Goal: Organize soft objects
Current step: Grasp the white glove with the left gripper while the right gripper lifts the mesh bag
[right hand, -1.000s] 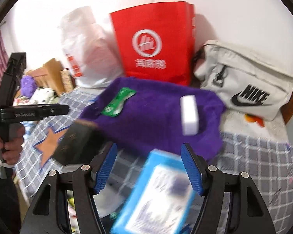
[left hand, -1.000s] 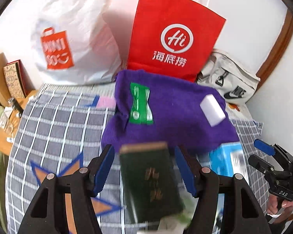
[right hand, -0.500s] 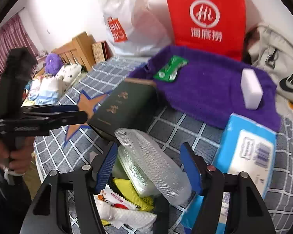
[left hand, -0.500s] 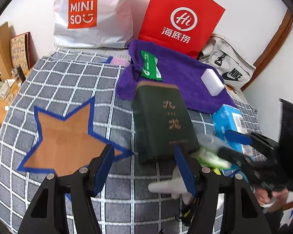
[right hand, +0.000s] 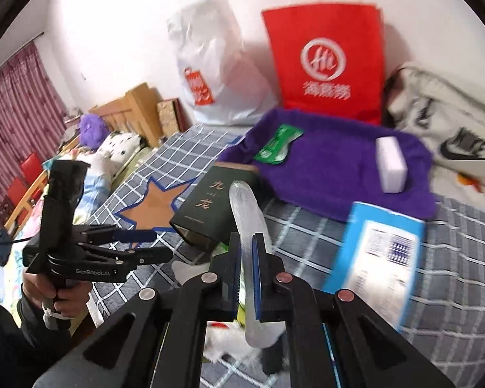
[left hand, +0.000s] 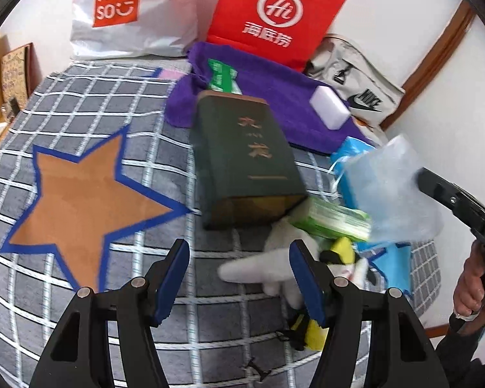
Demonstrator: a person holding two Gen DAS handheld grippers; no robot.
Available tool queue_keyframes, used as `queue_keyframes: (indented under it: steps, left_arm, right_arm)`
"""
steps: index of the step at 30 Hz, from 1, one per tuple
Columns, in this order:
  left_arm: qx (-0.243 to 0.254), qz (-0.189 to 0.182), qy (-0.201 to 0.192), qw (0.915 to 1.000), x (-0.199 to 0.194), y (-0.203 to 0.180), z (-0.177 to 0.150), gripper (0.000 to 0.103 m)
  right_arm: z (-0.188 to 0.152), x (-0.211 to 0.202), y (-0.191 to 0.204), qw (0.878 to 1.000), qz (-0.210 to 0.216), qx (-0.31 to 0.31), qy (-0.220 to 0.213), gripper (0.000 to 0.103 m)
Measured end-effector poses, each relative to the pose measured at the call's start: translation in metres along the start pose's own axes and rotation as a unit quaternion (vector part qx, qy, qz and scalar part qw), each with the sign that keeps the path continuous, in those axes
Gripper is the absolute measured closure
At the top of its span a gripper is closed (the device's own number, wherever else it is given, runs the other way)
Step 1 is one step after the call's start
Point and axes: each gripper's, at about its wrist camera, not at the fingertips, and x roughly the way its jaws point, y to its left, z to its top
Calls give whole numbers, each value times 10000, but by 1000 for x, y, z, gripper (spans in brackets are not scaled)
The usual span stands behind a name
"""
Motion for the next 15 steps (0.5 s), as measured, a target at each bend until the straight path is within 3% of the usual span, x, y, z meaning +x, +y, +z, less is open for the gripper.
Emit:
queue_keyframes:
  steps: [3,6,12,14,15]
  left_arm:
    - [24,-176,24,9998,8,-10,1,41]
    - [226,-127,81,9996,21,-21,2,41]
    - [332,-173,163,9992,41,-31,1,45]
    - [380,-157,201,9990,45,-31,0,68]
    - [380,-216,266,9987,49,-31,-1,75]
  right_arm:
    - [-12,-27,-6,9997,-168,142,-115,96]
    - [-36,-56,-12,9988,-322,340,-103,96]
    - [-69,-45,-11,9979,-396,462,234,89]
    - [-72,-33,-10,9977,-310,531,298,79]
    - [-72,-23,-8,9976,-261,558,330,68]
